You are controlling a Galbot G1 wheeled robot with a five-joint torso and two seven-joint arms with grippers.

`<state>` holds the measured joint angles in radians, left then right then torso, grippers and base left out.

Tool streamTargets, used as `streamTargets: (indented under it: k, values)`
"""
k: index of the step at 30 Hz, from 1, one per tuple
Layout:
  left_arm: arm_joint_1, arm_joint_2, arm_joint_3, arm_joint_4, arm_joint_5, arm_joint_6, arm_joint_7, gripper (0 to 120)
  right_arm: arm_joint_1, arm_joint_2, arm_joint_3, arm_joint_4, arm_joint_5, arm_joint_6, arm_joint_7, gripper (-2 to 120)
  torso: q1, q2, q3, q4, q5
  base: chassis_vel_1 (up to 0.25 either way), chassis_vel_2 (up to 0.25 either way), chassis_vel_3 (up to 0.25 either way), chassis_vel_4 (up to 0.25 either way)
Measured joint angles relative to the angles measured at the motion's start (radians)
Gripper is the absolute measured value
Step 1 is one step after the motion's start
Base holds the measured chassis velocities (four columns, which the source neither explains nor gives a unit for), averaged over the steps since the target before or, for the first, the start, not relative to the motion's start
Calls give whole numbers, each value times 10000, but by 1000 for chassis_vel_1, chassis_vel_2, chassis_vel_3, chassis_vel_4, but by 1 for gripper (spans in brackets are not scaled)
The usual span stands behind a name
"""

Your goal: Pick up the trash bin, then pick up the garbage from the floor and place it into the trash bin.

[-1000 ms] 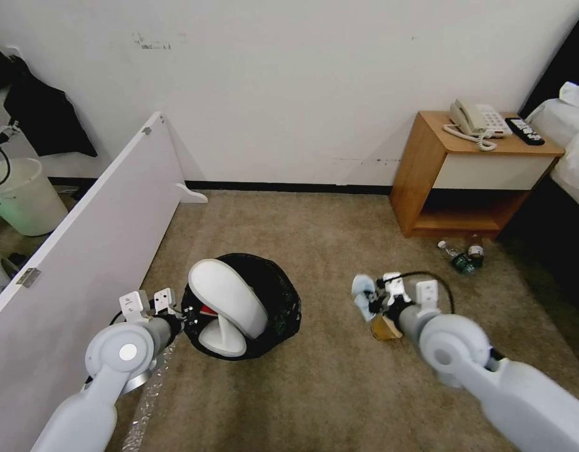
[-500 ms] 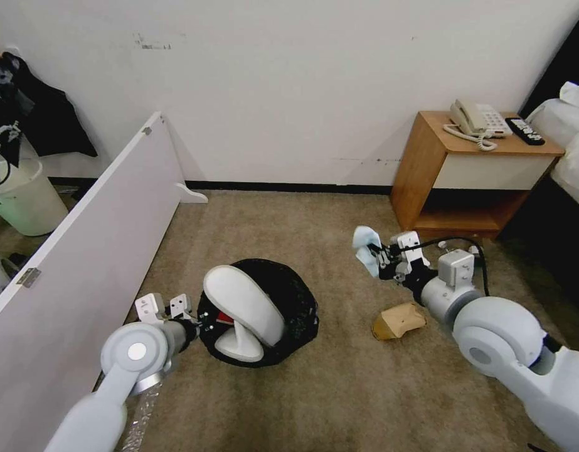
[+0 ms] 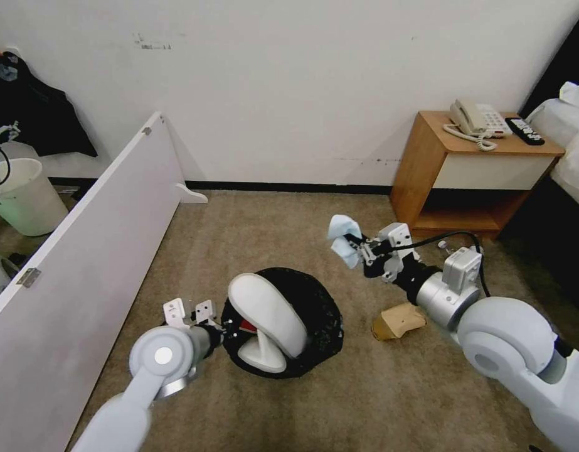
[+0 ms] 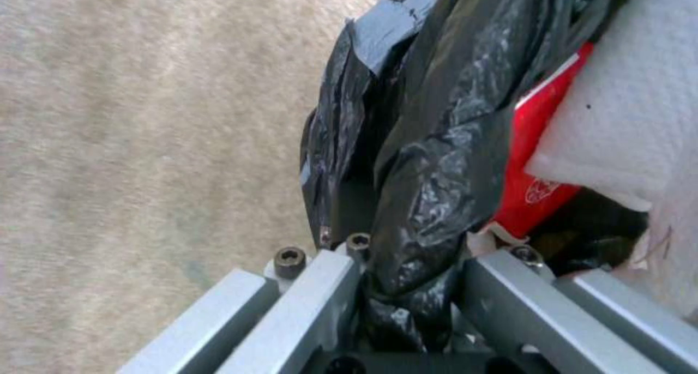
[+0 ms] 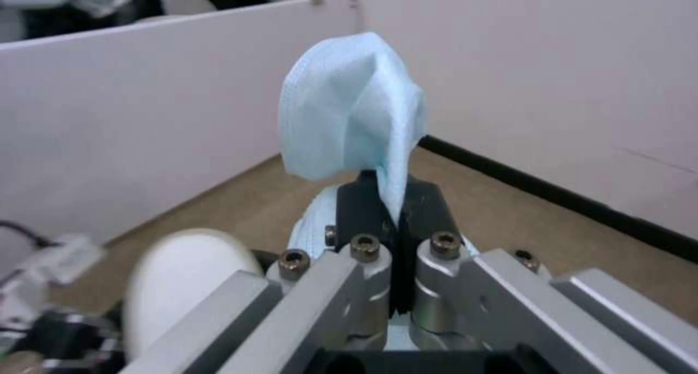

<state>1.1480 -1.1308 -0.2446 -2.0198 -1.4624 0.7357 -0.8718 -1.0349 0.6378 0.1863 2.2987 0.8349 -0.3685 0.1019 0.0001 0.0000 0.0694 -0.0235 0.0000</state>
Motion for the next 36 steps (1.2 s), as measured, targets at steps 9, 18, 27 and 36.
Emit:
streamTargets:
  k: [9, 18, 27, 36]
  values:
    - [-197, -501, 251, -120, 10, -3, -256, 0, 27, 160, -665, -120, -551, 346, -737, 0, 0, 0, 1, 0, -1, 0, 0, 0, 0]
    - [-130, -525, -87, -701, -254, -6, -485, 0, 32, 551, -1568, -303, -1127, 405, -1011, 0, 0, 0, 0, 0, -1, 0, 0, 0, 0]
    - [33, -553, -289, -956, -342, -6, -547, 0, 104, 691, -2099, -392, -1314, 219, -1077, 0, 0, 0, 0, 0, -2, 0, 0, 0, 0]
    - [165, -419, -529, -1207, -412, -5, -507, 0, 404, 898, -2803, -545, -1295, 19, -981, 0, 0, 0, 2, 1, -1, 0, 0, 0, 0]
